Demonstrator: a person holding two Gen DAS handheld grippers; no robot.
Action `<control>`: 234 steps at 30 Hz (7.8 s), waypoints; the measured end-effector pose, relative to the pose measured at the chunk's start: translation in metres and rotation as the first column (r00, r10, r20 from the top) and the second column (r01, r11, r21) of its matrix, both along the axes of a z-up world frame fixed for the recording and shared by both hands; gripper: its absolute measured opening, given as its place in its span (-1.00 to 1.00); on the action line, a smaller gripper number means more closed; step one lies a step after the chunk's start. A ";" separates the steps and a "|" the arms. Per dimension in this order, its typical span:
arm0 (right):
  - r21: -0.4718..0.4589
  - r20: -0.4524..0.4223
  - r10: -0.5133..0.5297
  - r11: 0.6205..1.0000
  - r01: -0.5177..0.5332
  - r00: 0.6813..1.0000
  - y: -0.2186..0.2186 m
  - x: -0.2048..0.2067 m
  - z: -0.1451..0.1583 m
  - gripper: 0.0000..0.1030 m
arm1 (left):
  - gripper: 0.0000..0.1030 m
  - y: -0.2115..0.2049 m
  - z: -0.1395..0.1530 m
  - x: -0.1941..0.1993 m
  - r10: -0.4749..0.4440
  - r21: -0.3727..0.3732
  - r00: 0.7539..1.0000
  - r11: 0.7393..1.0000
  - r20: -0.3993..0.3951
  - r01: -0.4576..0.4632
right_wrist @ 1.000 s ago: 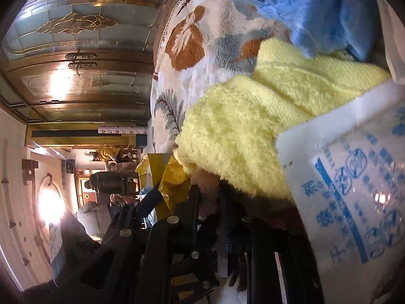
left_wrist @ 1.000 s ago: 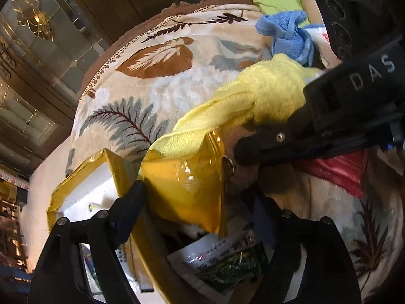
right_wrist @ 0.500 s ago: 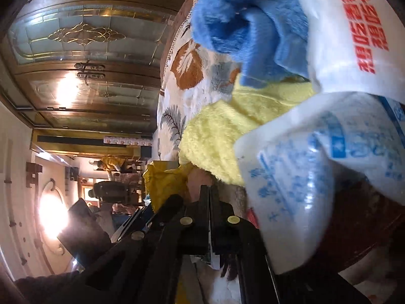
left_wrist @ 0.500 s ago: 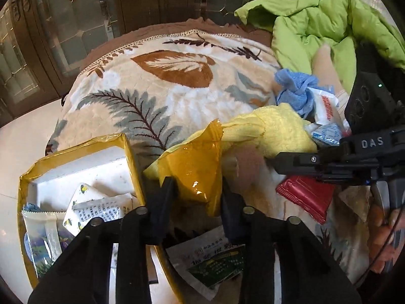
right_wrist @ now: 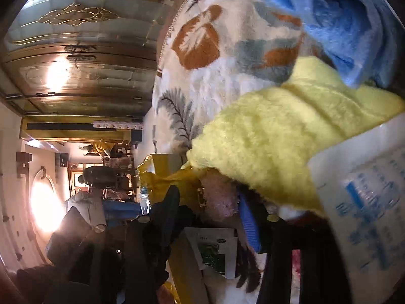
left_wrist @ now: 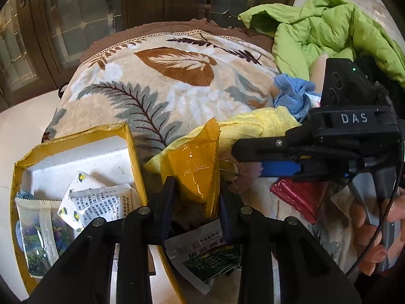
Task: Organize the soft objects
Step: 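Grasp the pink fuzzy pom-pom with the right tool, then carry the yellow packet with the left tool while the right tool carries the pom-pom toward the box, then open the left tool over the box while the right tool releases the pom-pom into it, then move both open tools back over the pile of items, then grasp the green-and-white medicine packet with the left tool while the right tool grasps the red packet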
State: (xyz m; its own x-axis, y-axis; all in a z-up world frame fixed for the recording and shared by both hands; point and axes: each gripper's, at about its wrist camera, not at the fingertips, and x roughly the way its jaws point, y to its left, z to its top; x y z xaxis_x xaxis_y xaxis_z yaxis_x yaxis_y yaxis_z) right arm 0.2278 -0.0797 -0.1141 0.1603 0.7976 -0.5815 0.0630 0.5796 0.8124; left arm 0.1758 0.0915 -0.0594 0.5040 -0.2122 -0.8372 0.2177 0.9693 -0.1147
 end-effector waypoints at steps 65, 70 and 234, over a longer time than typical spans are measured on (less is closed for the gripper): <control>0.146 0.058 -0.065 0.988 0.056 0.996 -0.022 -0.025 0.042 -0.56 | -0.56 0.005 0.038 -0.033 0.081 0.018 0.991 0.996 0.105 -0.083; 0.151 0.081 0.000 0.988 -0.012 0.997 0.009 -0.031 0.057 -0.55 | -0.56 0.042 0.059 -0.055 0.149 0.041 0.978 0.987 0.148 -0.157; 0.076 0.023 -0.271 0.960 0.269 0.962 -0.130 -0.073 -0.045 -0.59 | -0.51 0.019 -0.063 -0.015 0.634 -0.515 0.668 0.451 -0.391 -0.729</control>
State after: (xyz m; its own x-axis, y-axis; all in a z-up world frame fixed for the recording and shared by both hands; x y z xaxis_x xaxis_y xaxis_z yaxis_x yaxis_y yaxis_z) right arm 0.1547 -0.2099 -0.1587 0.3935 0.7615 -0.5150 0.1813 0.4849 0.8556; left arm 0.1603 0.1108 -0.1226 0.6168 -0.3027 -0.7266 -0.5440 0.5033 -0.6714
